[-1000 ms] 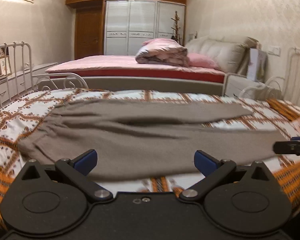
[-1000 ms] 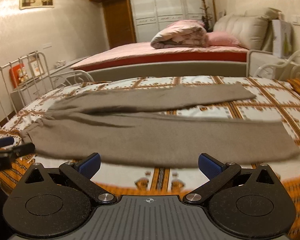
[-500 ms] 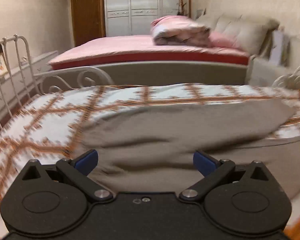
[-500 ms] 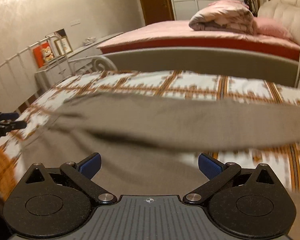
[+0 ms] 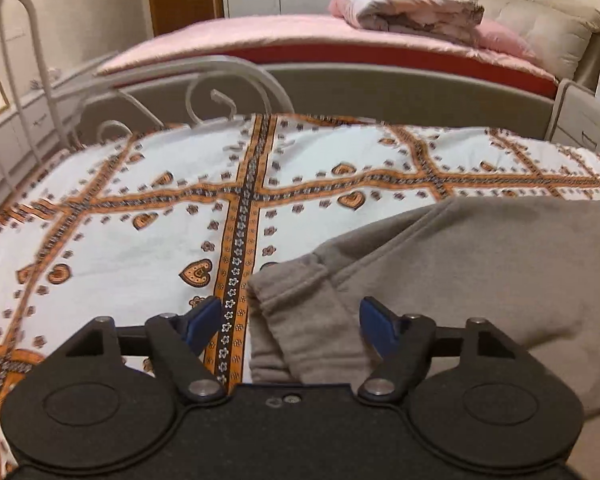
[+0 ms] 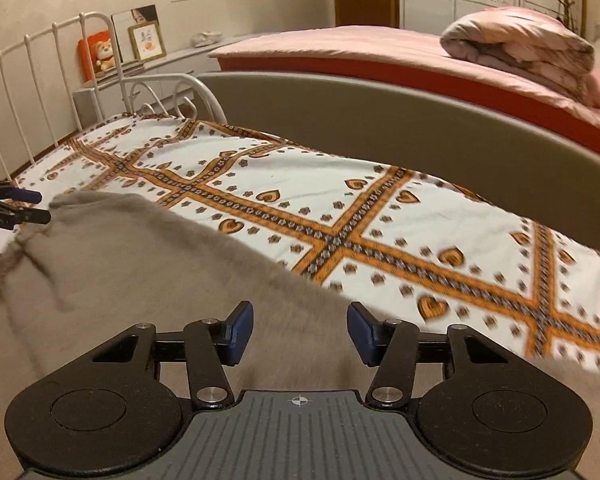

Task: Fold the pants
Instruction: 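Grasp the sweatpants waistband with the left tool while the right tool grasps the other waistband corner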

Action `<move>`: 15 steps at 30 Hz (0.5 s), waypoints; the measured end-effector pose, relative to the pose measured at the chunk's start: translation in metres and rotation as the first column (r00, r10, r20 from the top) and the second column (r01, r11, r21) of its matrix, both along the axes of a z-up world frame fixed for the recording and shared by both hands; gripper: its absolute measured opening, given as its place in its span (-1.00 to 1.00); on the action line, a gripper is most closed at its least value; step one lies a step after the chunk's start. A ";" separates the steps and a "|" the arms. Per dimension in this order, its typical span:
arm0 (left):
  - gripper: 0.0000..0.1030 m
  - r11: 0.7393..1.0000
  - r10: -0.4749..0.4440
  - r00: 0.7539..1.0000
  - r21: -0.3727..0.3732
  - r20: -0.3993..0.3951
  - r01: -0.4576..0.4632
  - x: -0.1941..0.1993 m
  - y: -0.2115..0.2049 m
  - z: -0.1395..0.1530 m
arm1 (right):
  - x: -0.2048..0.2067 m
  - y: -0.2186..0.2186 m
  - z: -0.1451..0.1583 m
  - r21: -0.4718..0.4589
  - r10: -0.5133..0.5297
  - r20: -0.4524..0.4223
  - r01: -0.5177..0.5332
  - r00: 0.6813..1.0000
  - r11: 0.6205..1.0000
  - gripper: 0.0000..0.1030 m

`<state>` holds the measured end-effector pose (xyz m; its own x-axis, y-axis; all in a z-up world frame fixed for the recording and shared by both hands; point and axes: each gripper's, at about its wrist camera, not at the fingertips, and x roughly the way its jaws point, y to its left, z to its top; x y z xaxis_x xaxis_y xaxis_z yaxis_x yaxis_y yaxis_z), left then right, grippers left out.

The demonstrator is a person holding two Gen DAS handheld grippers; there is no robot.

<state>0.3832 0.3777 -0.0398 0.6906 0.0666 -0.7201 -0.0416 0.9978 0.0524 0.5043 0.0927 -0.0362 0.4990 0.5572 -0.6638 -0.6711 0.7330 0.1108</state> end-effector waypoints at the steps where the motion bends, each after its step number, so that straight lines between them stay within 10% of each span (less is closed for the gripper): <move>1: 0.24 1.000 -0.006 1.000 -0.001 -0.003 0.006 0.004 0.001 -0.003 | 0.005 0.004 -0.004 -0.001 0.004 0.003 -0.004 1.000 1.000 0.04; 15: 0.29 0.993 -0.051 0.999 -0.112 -0.019 0.048 0.043 0.010 -0.021 | 0.040 0.033 -0.031 -0.095 0.159 -0.003 -0.158 0.987 0.983 0.04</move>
<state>0.4261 0.3881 -0.0606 0.6751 -0.0489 -0.7361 0.0079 0.9982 -0.0590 0.5442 0.1258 -0.0673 0.4127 0.5644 -0.7150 -0.7800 0.6244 0.0426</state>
